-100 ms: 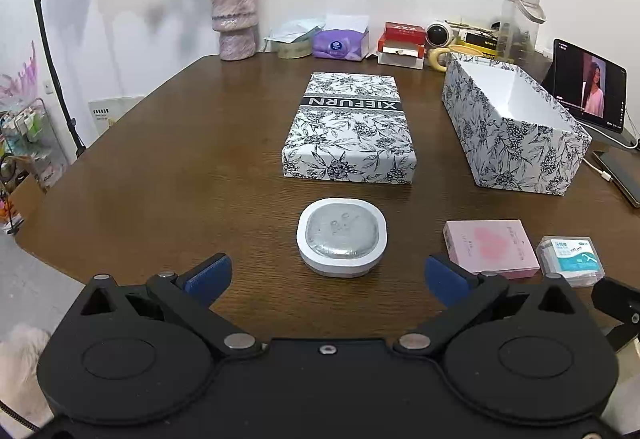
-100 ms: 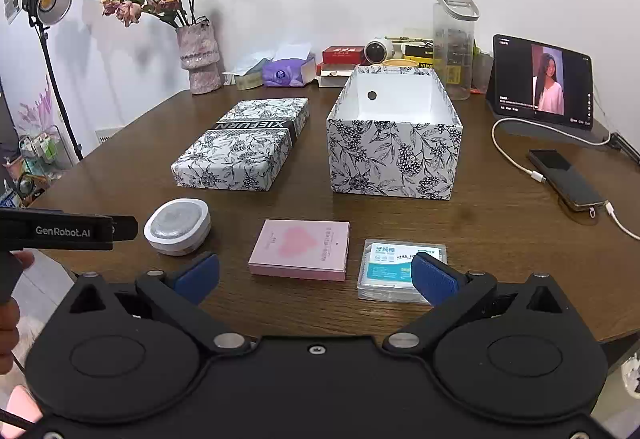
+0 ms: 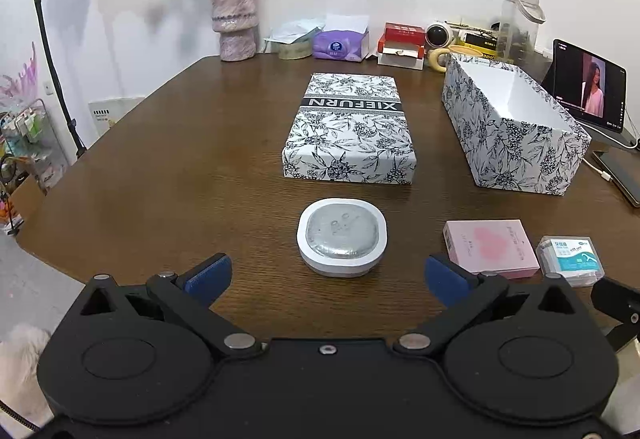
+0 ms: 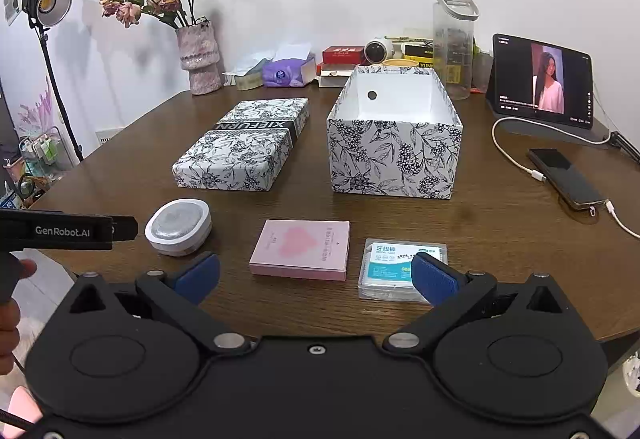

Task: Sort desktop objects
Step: 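Move the left tool toward the white round compact case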

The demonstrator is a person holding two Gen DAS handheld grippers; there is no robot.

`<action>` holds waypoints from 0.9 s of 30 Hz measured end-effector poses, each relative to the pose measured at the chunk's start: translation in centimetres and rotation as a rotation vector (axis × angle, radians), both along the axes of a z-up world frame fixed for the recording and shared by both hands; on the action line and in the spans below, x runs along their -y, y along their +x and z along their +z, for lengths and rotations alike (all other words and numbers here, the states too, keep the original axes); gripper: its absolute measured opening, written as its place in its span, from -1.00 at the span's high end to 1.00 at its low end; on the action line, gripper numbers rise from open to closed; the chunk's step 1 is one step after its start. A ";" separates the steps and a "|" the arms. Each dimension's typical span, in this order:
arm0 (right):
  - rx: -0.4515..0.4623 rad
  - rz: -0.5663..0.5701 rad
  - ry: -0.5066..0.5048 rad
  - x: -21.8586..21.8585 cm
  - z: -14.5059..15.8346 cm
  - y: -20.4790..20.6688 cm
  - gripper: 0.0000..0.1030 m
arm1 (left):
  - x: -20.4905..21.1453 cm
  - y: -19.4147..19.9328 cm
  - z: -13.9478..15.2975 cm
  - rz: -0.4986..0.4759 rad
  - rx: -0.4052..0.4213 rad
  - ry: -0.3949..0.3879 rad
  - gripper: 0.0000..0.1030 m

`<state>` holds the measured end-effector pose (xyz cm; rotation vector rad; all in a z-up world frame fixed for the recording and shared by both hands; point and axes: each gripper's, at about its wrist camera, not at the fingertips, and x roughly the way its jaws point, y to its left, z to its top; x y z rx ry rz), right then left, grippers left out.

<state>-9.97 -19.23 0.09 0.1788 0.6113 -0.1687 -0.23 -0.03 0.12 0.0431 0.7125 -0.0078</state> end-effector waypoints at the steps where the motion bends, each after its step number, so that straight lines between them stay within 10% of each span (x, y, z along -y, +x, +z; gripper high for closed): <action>1: 0.000 0.000 0.001 0.0 0.0 0.0 -1.00 | 0.0 -0.1 0.0 -0.001 0.004 0.002 -1.00; 27: -0.008 0.018 -0.012 -0.3 -0.2 0.2 -1.00 | 0.7 -0.4 0.8 -0.016 0.008 0.020 -1.00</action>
